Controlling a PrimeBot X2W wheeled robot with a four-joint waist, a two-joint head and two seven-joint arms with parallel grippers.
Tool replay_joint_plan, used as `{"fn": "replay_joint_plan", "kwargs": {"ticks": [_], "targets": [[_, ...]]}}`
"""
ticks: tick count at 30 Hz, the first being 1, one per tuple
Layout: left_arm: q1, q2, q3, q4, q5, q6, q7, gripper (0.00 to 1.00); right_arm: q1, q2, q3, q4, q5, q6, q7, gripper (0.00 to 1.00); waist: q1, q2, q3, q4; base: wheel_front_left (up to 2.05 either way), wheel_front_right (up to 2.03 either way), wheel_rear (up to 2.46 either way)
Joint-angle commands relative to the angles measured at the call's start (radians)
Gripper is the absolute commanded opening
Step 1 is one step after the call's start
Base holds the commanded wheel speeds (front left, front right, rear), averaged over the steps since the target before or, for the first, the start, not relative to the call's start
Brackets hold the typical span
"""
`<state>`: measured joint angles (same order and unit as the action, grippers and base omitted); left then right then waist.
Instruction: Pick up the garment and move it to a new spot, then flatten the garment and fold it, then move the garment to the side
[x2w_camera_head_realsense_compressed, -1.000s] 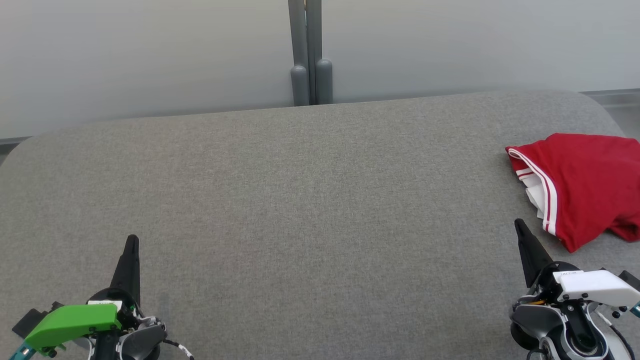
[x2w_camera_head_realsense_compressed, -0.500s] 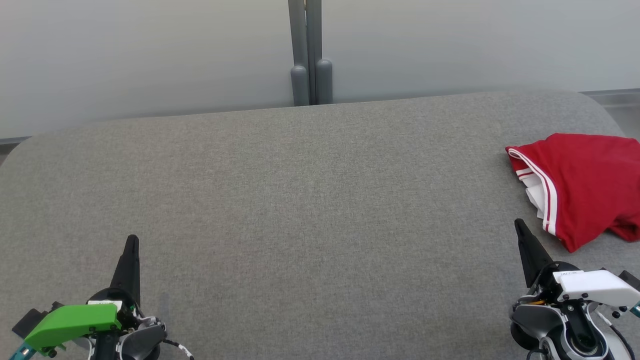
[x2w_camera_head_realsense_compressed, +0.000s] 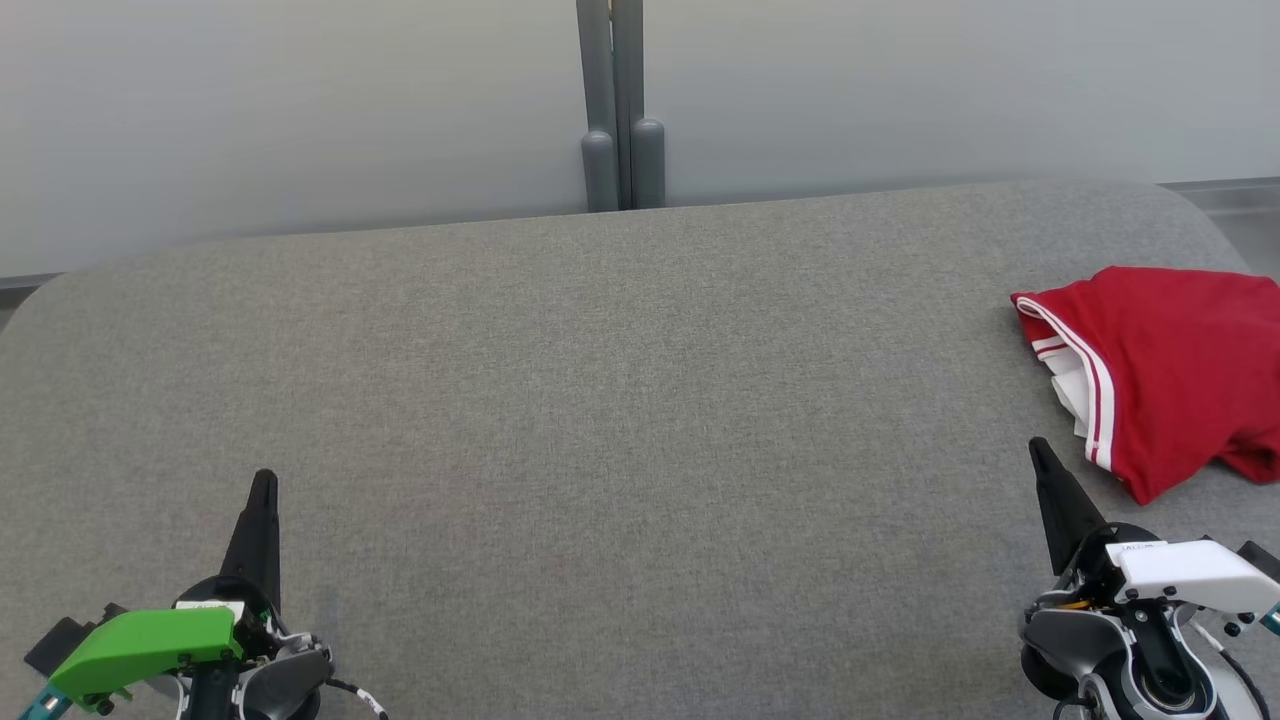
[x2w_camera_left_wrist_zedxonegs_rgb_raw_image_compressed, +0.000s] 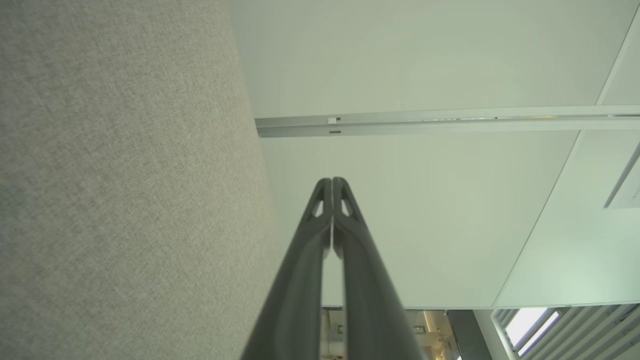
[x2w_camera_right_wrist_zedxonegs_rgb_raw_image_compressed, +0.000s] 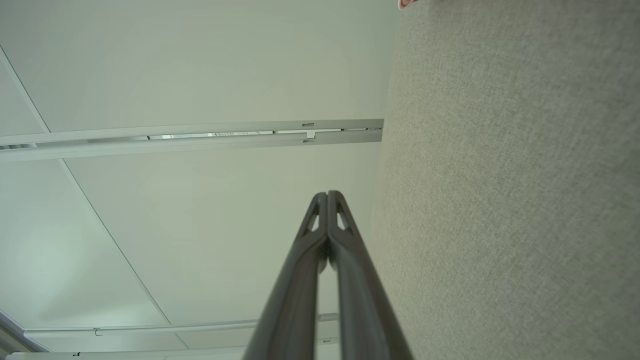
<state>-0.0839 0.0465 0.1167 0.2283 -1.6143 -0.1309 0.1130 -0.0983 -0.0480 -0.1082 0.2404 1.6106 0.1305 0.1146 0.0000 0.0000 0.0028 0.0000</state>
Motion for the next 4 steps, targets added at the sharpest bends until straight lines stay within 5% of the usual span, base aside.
{"fn": "replay_joint_plan", "kwargs": {"ticks": [1,4], "targets": [[-0.014,0.007,0.002,-0.003,-0.001,0.000,0.002,0.00,-0.009,-0.004,0.001,-0.004,0.007,0.000,0.005,0.00,0.0000,0.0000,0.000,0.000,0.00,0.00,0.00],[-0.014,0.007,0.002,-0.003,-0.001,0.000,0.002,0.00,-0.009,-0.004,0.001,-0.004,0.007,0.000,0.005,0.00,0.0000,0.0000,0.000,0.000,0.00,0.00,0.00]]}}
